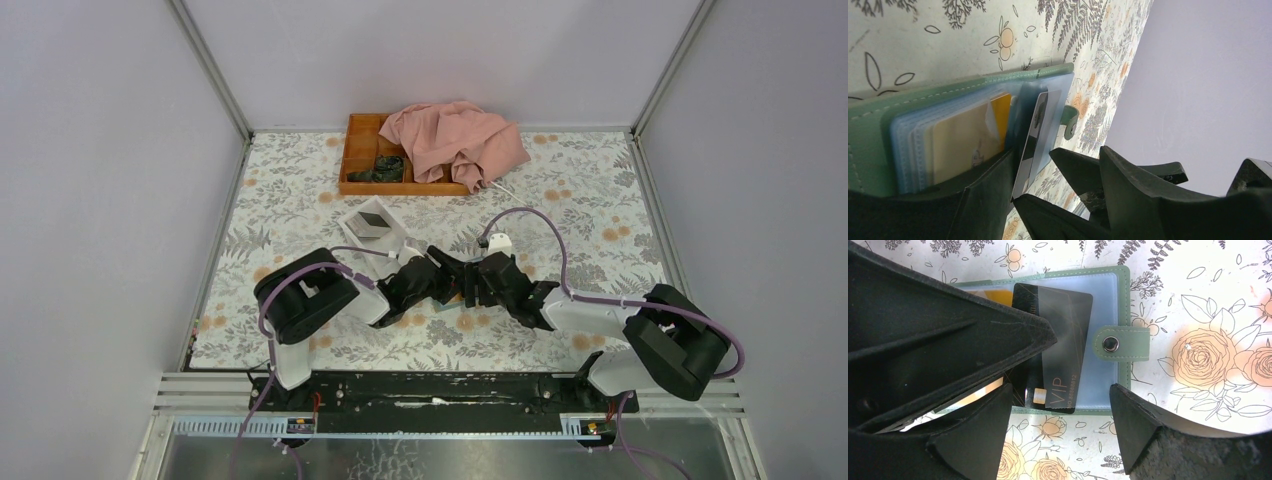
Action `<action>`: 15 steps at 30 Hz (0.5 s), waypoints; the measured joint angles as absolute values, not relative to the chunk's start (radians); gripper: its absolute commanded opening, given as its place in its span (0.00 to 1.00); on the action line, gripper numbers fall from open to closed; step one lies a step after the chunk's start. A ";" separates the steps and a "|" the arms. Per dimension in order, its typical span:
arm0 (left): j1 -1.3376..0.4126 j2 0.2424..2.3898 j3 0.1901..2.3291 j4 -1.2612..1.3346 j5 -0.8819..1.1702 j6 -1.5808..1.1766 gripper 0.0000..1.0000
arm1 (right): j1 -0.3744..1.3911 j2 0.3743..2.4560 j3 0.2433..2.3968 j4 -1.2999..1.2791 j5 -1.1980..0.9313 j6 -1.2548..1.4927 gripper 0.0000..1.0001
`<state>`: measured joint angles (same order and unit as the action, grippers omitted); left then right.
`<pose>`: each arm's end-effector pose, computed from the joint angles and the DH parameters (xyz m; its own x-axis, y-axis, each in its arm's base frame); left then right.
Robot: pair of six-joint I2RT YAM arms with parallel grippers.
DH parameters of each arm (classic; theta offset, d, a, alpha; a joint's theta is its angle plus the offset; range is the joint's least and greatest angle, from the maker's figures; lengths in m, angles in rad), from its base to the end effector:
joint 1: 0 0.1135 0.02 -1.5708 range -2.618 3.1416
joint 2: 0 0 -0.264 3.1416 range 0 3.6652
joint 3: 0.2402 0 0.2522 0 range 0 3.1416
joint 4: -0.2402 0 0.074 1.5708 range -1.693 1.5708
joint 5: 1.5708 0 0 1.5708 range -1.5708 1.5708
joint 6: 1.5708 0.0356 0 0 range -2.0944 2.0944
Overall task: Put the credit cards into the card holder
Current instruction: Insert the credit card into the card holder.
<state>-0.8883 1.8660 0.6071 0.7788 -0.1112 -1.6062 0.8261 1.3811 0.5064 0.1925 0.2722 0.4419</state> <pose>0.2087 -0.2506 0.1008 -0.6984 -0.7155 -0.0198 -0.3162 0.3333 -0.8882 0.1815 0.1828 0.1550 -0.6287 -0.0743 -0.7741 -0.3296 0.9271 0.1787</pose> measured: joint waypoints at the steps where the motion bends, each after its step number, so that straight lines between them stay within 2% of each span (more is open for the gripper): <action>1: -0.888 1.867 0.607 0.781 -0.111 -1.606 0.69 | 0.827 1.381 0.508 0.190 0.273 0.442 0.79; 15: -0.884 1.885 0.607 0.817 -0.107 -1.607 0.69 | 0.857 1.381 0.524 0.147 0.307 0.453 0.80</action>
